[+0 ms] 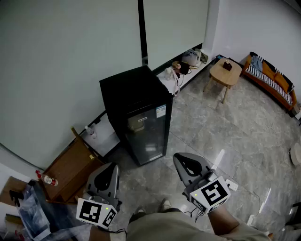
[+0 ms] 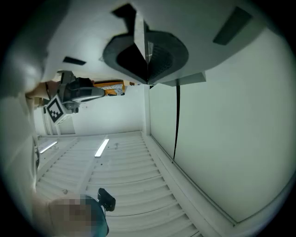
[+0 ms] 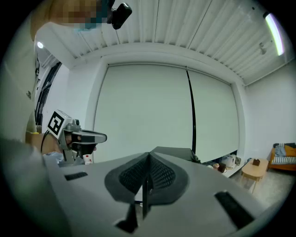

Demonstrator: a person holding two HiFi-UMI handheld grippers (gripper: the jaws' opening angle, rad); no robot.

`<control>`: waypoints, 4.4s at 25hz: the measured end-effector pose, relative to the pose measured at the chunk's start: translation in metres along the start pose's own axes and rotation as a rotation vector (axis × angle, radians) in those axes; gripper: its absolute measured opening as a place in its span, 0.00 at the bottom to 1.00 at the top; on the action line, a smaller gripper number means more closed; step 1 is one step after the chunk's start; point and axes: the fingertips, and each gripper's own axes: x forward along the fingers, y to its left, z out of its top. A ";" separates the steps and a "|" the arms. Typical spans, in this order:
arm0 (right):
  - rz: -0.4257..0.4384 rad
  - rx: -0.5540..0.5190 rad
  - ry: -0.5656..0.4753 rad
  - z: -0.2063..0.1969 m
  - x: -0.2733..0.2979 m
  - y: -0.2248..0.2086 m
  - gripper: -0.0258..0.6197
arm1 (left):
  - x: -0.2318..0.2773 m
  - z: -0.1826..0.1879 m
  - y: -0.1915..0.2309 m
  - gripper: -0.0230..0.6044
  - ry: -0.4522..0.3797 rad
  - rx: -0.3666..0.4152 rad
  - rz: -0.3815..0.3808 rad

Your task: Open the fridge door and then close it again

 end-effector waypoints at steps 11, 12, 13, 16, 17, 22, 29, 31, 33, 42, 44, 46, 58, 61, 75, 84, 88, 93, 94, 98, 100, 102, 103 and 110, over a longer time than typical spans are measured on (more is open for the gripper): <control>-0.002 0.015 -0.006 0.003 0.003 0.005 0.04 | -0.008 -0.010 0.001 0.05 0.015 0.006 0.013; -0.003 0.018 -0.012 0.004 0.005 0.006 0.04 | -0.009 -0.010 0.004 0.05 0.016 0.006 0.013; -0.004 0.021 -0.014 0.006 0.008 0.008 0.04 | -0.010 -0.011 0.007 0.05 0.017 0.006 0.013; -0.002 0.032 -0.008 0.004 0.014 0.011 0.04 | -0.010 -0.014 0.018 0.05 0.010 0.003 0.025; -0.001 0.038 -0.005 0.003 0.015 0.012 0.04 | -0.010 -0.014 0.024 0.05 0.002 0.004 0.033; 0.006 0.057 -0.015 0.007 0.028 0.017 0.04 | 0.000 -0.008 0.047 0.05 -0.016 0.039 0.033; 0.001 0.004 -0.019 0.021 0.067 0.019 0.04 | 0.029 0.003 0.076 0.25 -0.048 0.071 0.021; 0.001 -0.004 -0.018 0.024 0.077 0.019 0.04 | 0.037 0.005 0.083 0.27 -0.048 0.076 0.014; 0.000 -0.010 -0.016 0.026 0.084 0.019 0.04 | 0.044 0.006 0.089 0.28 -0.047 0.080 0.007; 0.036 -0.095 -0.017 0.039 0.130 0.019 0.04 | 0.072 0.003 0.121 0.36 -0.034 0.075 0.008; 0.047 -0.092 -0.021 0.041 0.142 0.020 0.04 | 0.079 0.001 0.129 0.36 -0.035 0.069 0.007; 0.065 -0.083 -0.024 0.041 0.154 0.021 0.04 | 0.087 -0.001 0.137 0.38 -0.036 0.046 0.005; 0.098 -0.045 0.026 0.021 0.218 0.010 0.04 | 0.147 -0.041 0.189 0.40 -0.009 0.010 0.000; 0.105 -0.010 0.041 0.010 0.230 0.005 0.04 | 0.164 -0.059 0.198 0.40 0.015 0.002 -0.025; 0.128 0.073 0.115 -0.037 0.261 0.002 0.04 | 0.223 -0.150 0.226 0.40 0.181 -0.041 -0.080; 0.146 0.090 0.170 -0.062 0.259 0.006 0.04 | 0.242 -0.163 0.226 0.40 0.192 0.030 -0.116; 0.152 0.099 0.197 -0.072 0.256 0.007 0.04 | 0.242 -0.164 0.226 0.40 0.176 0.026 -0.117; 0.167 0.111 0.219 -0.081 0.254 0.016 0.04 | 0.242 -0.164 0.227 0.40 0.153 -0.047 -0.124; 0.175 0.113 0.223 -0.082 0.253 0.020 0.04 | 0.242 -0.164 0.227 0.39 0.151 -0.055 -0.128; 0.193 0.114 0.263 -0.091 0.248 0.028 0.04 | 0.241 -0.164 0.226 0.38 0.152 -0.053 -0.125; 0.197 0.115 0.273 -0.093 0.246 0.031 0.04 | 0.241 -0.165 0.225 0.37 0.159 -0.055 -0.124; 0.203 0.113 0.280 -0.095 0.245 0.035 0.04 | 0.240 -0.165 0.225 0.37 0.164 -0.057 -0.125; 0.208 0.115 0.265 -0.093 0.245 0.036 0.04 | 0.239 -0.165 0.225 0.37 0.165 -0.058 -0.124; 0.221 0.122 0.257 -0.096 0.241 0.041 0.04 | 0.239 -0.165 0.225 0.37 0.174 -0.076 -0.108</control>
